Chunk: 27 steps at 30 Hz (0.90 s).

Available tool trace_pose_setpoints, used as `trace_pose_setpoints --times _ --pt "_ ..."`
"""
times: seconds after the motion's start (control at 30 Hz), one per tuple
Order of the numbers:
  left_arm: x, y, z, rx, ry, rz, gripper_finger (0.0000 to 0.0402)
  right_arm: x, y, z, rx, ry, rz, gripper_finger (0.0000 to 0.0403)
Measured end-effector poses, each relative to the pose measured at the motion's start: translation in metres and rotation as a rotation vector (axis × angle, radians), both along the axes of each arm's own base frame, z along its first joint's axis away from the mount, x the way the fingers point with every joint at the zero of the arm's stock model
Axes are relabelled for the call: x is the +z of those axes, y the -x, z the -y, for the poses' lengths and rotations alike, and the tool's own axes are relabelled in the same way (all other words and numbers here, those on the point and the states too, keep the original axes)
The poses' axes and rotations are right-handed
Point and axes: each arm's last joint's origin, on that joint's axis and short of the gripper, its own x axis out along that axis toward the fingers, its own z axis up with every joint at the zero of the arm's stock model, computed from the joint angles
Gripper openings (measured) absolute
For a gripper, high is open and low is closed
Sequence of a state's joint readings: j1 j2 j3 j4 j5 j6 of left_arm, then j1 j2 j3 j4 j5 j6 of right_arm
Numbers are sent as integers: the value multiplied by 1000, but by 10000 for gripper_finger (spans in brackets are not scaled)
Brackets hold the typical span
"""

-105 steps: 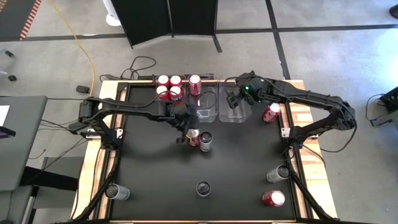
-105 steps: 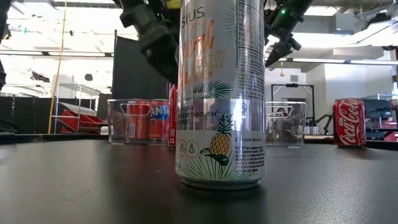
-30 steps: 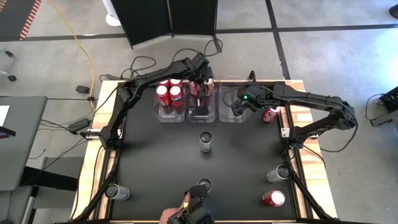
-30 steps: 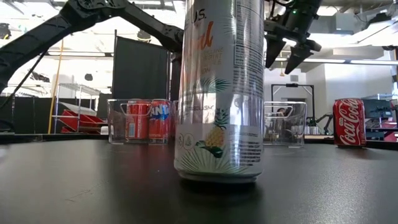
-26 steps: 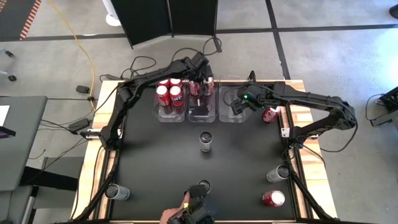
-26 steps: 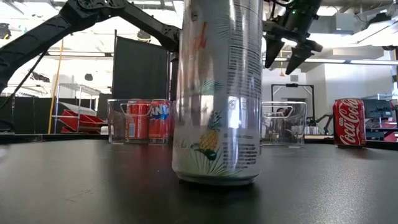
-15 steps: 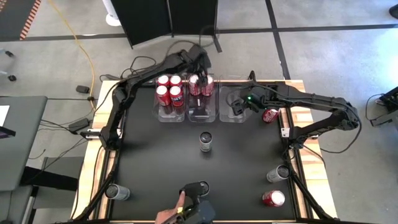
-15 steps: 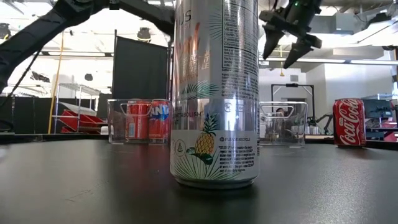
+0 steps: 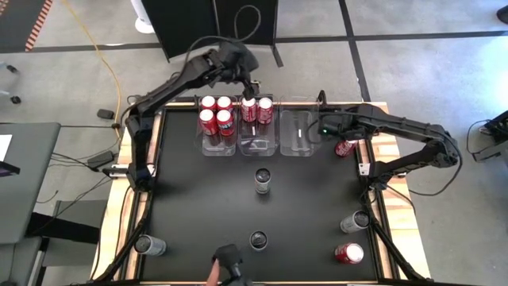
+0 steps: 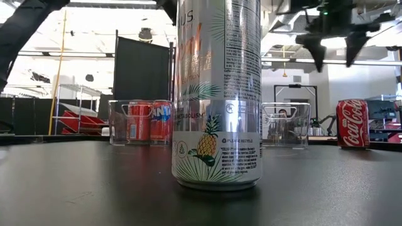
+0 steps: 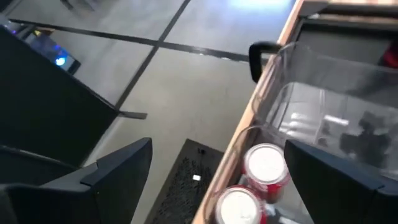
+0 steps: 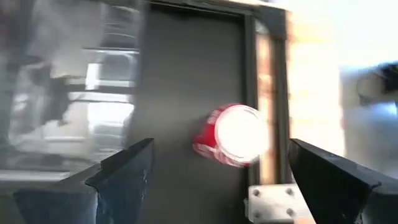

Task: Sort soda cans
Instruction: Put the top red and white soda can into the middle transparent bin

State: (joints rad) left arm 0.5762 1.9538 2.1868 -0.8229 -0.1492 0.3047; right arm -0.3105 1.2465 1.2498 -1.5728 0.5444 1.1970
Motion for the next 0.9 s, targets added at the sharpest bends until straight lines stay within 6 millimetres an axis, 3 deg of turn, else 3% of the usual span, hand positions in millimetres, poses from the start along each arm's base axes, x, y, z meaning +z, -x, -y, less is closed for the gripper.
trace_pose_setpoints --times 0.23,0.37,0.7,0.9 --pt "15 2 19 -19 4 60 361 -17 3 9 -38 -103 72 379" --pt "15 -2 24 -33 6 59 361 -25 15 11 -160 -126 2 379" --pt "-1 -5 24 -19 50 26 361 -58 35 31 -273 -224 -6 379" --pt "-17 -5 27 -4 116 -39 361 -59 39 40 -241 -209 36 379"
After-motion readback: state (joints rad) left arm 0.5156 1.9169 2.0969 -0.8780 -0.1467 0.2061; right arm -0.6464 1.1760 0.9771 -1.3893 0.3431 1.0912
